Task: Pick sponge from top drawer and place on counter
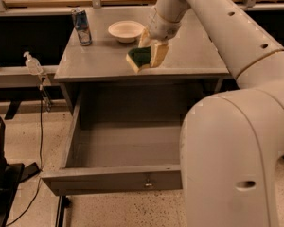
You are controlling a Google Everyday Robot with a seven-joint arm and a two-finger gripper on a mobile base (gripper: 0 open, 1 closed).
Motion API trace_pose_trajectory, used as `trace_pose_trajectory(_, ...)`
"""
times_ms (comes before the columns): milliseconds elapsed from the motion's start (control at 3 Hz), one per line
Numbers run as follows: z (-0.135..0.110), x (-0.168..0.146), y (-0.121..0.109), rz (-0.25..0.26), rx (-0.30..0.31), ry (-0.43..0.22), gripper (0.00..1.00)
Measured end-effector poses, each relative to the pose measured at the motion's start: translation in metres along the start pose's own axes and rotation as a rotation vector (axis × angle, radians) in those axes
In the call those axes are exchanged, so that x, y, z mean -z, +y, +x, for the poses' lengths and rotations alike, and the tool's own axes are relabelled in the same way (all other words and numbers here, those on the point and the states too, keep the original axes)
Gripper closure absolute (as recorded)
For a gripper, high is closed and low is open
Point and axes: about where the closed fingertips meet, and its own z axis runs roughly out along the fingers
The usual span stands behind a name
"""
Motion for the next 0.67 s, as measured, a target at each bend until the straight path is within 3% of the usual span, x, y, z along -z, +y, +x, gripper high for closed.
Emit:
trace_pose_trajectory(333, 0.022, 0.017, -0.032, 0.114, -0.100, -0.002, 1.00)
trace_pose_trajectory(667, 0.038, 0.039, -0.053, 0.203, -0.181, 0.057, 1.00)
